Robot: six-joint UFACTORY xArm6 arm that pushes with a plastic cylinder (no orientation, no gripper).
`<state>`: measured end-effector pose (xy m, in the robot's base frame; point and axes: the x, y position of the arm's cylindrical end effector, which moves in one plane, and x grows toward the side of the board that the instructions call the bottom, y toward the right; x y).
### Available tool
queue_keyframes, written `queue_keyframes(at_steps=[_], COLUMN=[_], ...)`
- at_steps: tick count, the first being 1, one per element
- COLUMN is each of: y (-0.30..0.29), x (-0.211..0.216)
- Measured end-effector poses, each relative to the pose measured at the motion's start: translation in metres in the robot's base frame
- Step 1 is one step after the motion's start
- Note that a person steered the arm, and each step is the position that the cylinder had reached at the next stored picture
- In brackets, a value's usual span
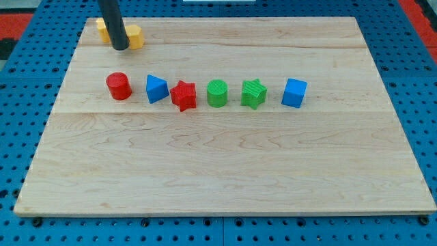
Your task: Move the hexagon into the yellow heart
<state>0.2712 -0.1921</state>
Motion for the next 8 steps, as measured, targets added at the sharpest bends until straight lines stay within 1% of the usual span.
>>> queue_keyframes(at_steps=[1, 2, 3, 4, 5, 7, 8], y=[0.003, 0.046, 0.063, 0.035, 0.009, 0.005, 0.005], x=[0.007, 0.023, 0.002, -0.013, -0.013, 0.003, 0.003])
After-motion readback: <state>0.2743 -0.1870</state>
